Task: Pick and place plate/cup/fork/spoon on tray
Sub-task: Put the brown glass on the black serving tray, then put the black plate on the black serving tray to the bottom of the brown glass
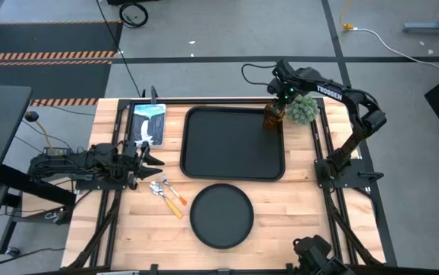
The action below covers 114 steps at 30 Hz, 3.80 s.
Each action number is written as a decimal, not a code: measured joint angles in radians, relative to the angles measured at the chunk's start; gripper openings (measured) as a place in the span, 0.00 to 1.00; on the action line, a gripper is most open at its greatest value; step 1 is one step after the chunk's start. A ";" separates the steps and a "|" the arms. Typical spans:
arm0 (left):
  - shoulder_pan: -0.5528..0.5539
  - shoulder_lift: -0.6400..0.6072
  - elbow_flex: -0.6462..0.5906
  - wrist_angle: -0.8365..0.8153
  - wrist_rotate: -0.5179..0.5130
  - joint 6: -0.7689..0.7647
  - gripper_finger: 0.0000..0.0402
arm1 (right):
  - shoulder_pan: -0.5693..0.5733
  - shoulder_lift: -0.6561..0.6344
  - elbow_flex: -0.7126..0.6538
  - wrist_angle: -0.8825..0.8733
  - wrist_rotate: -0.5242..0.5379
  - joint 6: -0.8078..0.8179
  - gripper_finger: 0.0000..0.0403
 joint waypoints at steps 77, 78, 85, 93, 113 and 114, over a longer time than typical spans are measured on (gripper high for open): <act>0.000 0.034 0.000 -0.003 -0.151 -0.263 0.35 | 1.298 -0.357 -0.683 1.018 0.300 0.692 0.44; 0.000 0.040 0.000 -0.003 -0.153 -0.266 0.35 | 1.305 -0.356 -0.684 1.014 0.304 0.692 0.44; -0.016 0.143 0.000 0.056 -0.084 -0.335 0.35 | 1.334 -0.357 -0.684 1.018 0.326 0.690 0.44; -0.142 0.357 0.000 0.245 -0.087 -0.340 0.35 | 1.345 -0.357 -0.684 1.004 0.357 0.665 0.44; -0.346 0.720 0.083 0.376 -0.201 -0.445 0.35 | 1.392 -0.357 -0.683 0.996 0.385 0.689 0.44; -0.352 0.740 0.098 0.369 -0.204 -0.446 0.35 | 1.393 -0.357 -0.683 0.995 0.385 0.689 0.44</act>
